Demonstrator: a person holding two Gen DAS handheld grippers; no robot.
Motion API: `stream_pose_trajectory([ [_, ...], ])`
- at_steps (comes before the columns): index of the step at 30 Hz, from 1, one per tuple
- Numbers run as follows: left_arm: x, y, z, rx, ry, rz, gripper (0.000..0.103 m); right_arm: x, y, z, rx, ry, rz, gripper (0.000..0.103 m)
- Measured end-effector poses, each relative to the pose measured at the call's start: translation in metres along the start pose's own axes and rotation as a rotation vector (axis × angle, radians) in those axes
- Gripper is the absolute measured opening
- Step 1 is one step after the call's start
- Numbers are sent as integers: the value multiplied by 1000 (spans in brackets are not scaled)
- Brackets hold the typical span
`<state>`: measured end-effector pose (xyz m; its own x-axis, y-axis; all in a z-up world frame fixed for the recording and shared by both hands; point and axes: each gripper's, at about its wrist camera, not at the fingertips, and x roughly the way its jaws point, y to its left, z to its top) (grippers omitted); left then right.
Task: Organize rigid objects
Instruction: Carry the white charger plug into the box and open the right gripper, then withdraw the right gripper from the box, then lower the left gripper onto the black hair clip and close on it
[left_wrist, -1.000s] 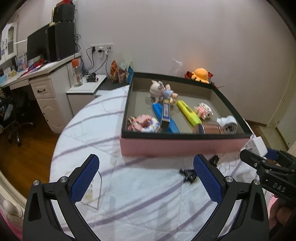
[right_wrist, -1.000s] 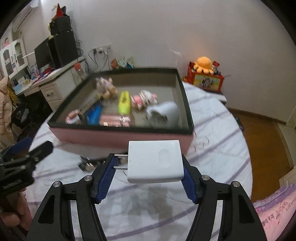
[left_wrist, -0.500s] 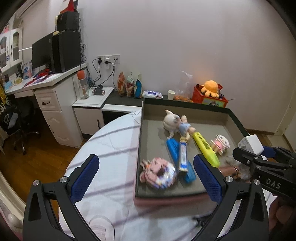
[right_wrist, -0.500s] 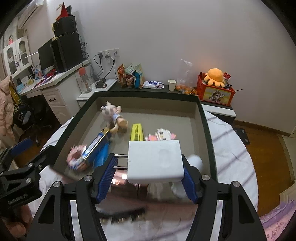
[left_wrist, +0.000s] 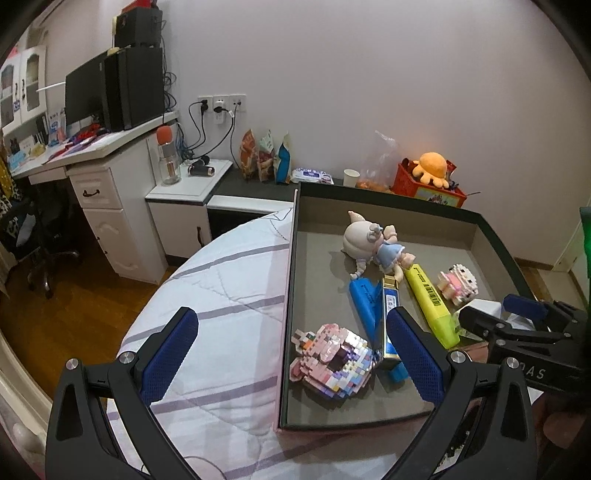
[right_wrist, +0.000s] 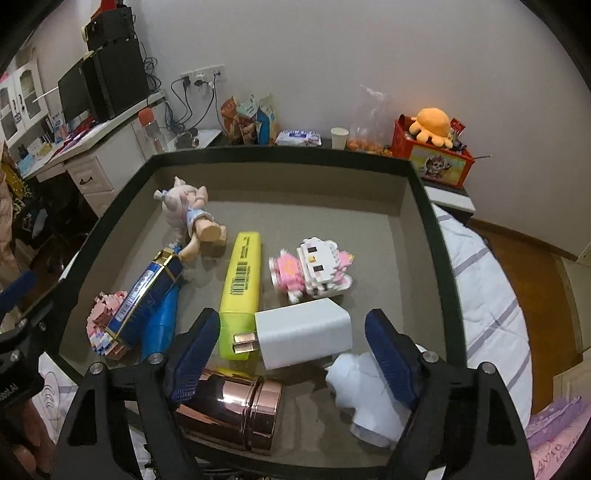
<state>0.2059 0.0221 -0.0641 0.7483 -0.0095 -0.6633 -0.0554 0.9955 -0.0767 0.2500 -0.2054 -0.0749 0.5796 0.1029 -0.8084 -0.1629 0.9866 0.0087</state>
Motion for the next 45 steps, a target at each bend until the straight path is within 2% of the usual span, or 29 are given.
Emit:
stream_pose_trajectory([
  [12,-59,0,-18,0,-56,-21,103,-77,-6,-24,37,-142,21,90],
  [18,-80,-3,-39,11,-34,-51,103,-119,-16,-62,100,-182,38,91],
  [19,-83,-5,-44,16,-23,-58,103,-124,-17,-70,112,-183,44,92],
  [20,-84,-7,-47,18,-15,-60,103,-128,-19,-79,124,-183,51,103],
  [22,-88,-11,-56,23,-1,-69,103,-135,-25,-98,149,-184,65,103],
  [26,-91,-24,-68,56,28,-81,103,-134,-43,-129,225,-159,71,103],
  [32,-90,-36,-80,77,54,-84,103,-123,-61,-157,287,-102,53,103],
  [38,-81,-46,-82,103,79,-87,103,-120,-65,-160,302,-99,62,103],
  [45,-53,-65,-87,160,168,-137,103,-114,-66,-164,298,-83,64,103],
])
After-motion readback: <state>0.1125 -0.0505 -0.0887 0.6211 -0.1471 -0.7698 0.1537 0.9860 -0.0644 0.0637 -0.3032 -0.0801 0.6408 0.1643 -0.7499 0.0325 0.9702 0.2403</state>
